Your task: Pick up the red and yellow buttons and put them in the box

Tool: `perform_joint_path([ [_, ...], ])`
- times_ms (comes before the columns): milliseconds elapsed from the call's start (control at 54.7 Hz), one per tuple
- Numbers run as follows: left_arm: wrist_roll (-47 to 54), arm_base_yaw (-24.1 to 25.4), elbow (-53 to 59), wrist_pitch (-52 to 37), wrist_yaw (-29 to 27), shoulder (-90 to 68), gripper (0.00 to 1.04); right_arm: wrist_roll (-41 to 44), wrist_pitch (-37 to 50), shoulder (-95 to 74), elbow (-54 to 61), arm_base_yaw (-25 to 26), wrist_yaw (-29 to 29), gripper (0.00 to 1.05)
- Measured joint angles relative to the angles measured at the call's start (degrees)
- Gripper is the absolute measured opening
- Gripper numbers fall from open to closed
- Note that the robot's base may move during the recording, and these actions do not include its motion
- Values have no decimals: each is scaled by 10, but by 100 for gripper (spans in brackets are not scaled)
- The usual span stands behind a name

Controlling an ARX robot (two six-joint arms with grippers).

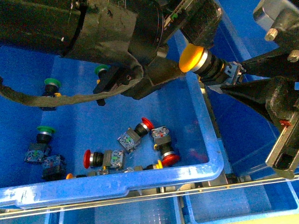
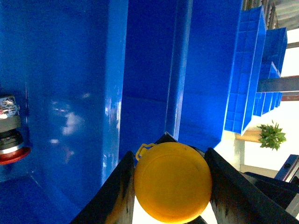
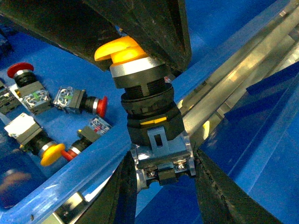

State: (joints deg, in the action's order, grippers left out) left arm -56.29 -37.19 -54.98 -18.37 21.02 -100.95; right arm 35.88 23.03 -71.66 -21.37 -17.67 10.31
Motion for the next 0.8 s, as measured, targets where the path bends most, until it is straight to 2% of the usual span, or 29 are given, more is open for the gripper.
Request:
perform_joint_path([
  [293,3,0,-4,3,0,-1,37,0,1,0,0,0,-2,27],
  [531,5,1,-5,3,0,-2,69,-1,2,1,0,1,-2,27],
  [659,8,1,-6,4,-2,-3,92,-1,2,1,0,5,-3,27],
  [714,9,1,-7,5,-2,-3,98,-1,2,3,0,6,-3,27],
  [805,10,4,-7,5,-2,-3,96,-1,1,6,0,11,-4,27],
])
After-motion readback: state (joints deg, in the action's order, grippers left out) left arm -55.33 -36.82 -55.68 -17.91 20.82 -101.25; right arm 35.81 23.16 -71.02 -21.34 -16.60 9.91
